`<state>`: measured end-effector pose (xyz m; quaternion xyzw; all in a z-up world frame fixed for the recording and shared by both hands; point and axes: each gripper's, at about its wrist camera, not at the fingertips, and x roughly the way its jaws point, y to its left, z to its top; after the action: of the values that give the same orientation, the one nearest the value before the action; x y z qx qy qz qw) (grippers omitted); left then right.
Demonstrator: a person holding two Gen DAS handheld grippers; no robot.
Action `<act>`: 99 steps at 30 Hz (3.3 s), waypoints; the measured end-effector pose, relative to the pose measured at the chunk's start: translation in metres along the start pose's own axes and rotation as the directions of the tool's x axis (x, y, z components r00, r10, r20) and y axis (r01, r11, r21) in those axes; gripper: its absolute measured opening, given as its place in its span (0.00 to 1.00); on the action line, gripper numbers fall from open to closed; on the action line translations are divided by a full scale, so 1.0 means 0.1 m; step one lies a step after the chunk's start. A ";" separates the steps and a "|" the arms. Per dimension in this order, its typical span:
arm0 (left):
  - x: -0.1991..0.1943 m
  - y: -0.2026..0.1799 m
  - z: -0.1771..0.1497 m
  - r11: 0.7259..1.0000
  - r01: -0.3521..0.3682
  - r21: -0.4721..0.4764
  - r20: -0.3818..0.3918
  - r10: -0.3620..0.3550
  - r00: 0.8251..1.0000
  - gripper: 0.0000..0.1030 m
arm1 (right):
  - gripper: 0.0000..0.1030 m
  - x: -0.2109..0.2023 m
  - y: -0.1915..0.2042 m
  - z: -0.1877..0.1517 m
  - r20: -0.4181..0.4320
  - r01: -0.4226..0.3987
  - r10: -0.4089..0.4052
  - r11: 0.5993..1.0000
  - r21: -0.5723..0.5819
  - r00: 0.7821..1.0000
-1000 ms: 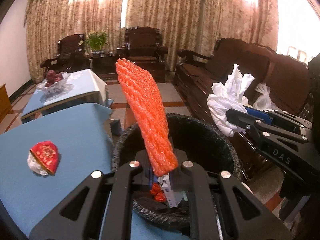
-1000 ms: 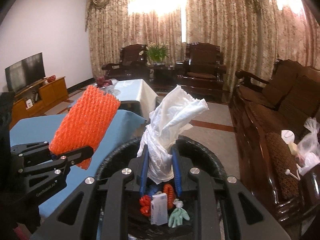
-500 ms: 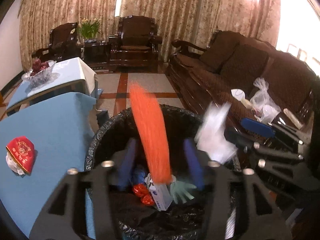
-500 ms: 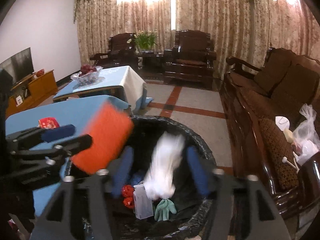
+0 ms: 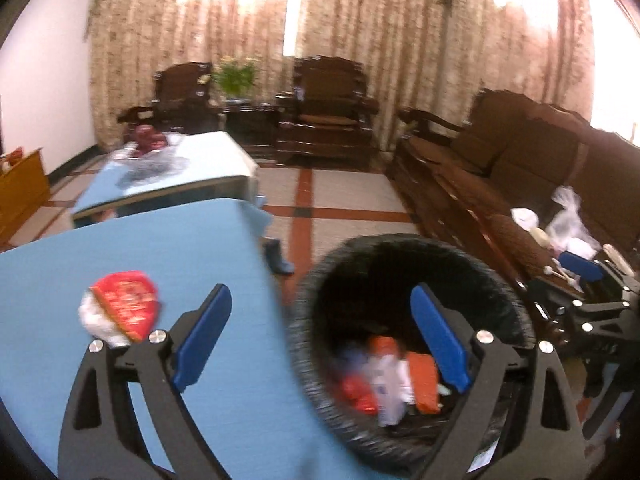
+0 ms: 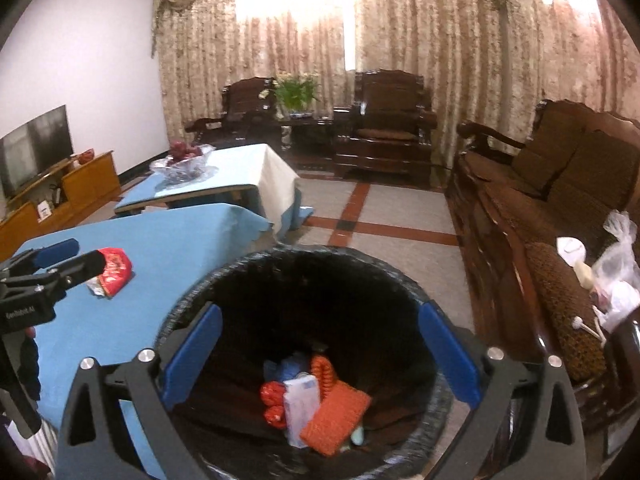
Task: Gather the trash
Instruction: 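Move both tools back to the red packet and remaining tissue, then grasp the red paper packet with the right tool while the left tool grasps the tissue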
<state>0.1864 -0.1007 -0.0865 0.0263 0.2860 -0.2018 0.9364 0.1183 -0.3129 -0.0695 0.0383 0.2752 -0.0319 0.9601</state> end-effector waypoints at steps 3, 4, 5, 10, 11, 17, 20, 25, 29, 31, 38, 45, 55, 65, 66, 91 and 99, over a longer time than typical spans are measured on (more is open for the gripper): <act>-0.14 0.28 0.00 0.998 -0.056 -0.024 0.016 0.057 0.998 0.87 | 0.94 0.05 0.24 0.08 0.008 -0.043 0.044 0.999 -0.030 0.999; -0.20 0.40 -0.01 0.996 -0.086 -0.035 0.023 0.087 0.996 0.87 | 0.94 0.08 0.32 0.10 0.010 -0.058 0.058 0.998 -0.040 0.998; -0.26 0.50 -0.02 0.993 -0.109 -0.045 0.029 0.110 0.993 0.87 | 0.94 0.11 0.44 0.13 0.009 -0.077 0.078 0.996 -0.051 0.997; -0.46 0.97 -0.07 0.974 -0.214 -0.080 0.038 0.217 0.975 0.87 | 0.94 0.27 0.88 0.23 0.013 -0.150 0.152 0.985 -0.081 0.988; -0.50 1.08 -0.09 0.968 -0.234 -0.093 0.035 0.238 0.971 0.87 | 0.94 0.31 1.02 0.26 0.019 -0.169 0.171 0.981 -0.092 0.985; -0.66 1.65 -0.24 0.926 -0.343 -0.160 0.011 0.349 0.937 0.87 | 0.94 0.52 1.57 0.33 0.016 -0.240 0.244 0.962 -0.130 0.970; -0.69 1.89 -0.31 0.903 -0.396 -0.165 0.001 0.402 0.916 0.87 | 0.94 0.67 1.85 0.33 0.002 -0.268 0.271 0.953 -0.138 0.962; -0.70 2.26 -0.42 0.872 -0.455 -0.182 -0.032 0.457 0.889 0.87 | 0.94 0.95 2.31 0.24 -0.042 -0.301 0.298 0.937 -0.177 0.954; -0.68 2.50 -0.51 0.853 -0.477 -0.213 -0.056 0.477 0.877 0.87 | 0.94 1.20 2.63 0.12 -0.092 -0.314 0.301 0.926 -0.209 0.949; -0.67 2.59 -0.54 0.848 -0.482 -0.221 -0.062 0.481 0.875 0.87 | 0.94 1.29 2.75 0.06 -0.112 -0.317 0.299 0.924 -0.213 0.948; -0.62 2.79 -0.59 0.844 -0.495 -0.208 -0.061 0.494 0.867 0.87 | 0.94 1.60 3.11 -0.02 -0.146 -0.326 0.299 0.916 -0.232 0.943; -0.54 2.97 -0.61 0.839 -0.494 -0.231 -0.070 0.492 0.868 0.87 | 0.94 1.86 3.33 -0.06 -0.167 -0.288 0.253 0.928 -0.236 0.953; -0.45 3.13 -0.69 0.837 -0.485 -0.256 -0.087 0.479 0.873 0.87 | 0.93 2.20 3.51 -0.07 -0.224 -0.241 0.184 0.935 -0.260 0.957; -0.30 3.05 -0.67 0.850 -0.459 -0.258 -0.085 0.453 0.887 0.87 | 0.87 2.15 3.00 0.05 -0.236 -0.247 0.212 0.960 -0.129 0.948; -0.28 3.02 -0.66 0.854 -0.453 -0.255 -0.085 0.447 0.890 0.87 | 0.81 2.17 2.98 0.07 -0.242 -0.258 0.224 0.959 -0.120 0.944; 0.49 2.57 -0.49 0.907 -0.357 -0.223 -0.120 0.338 0.933 0.87 | 0.13 1.96 2.58 0.21 -0.210 -0.324 0.288 0.932 -0.164 0.934; 0.97 2.59 -0.54 0.919 -0.319 -0.232 -0.233 0.265 0.936 0.52 | 0.13 1.97 2.42 0.22 -0.209 -0.317 0.286 0.939 -0.132 0.935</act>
<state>0.3328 0.1107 -0.2017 -0.0372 0.3945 -0.0154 0.9180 0.3163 -0.0821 -0.1421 0.0042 0.3565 0.1424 0.9234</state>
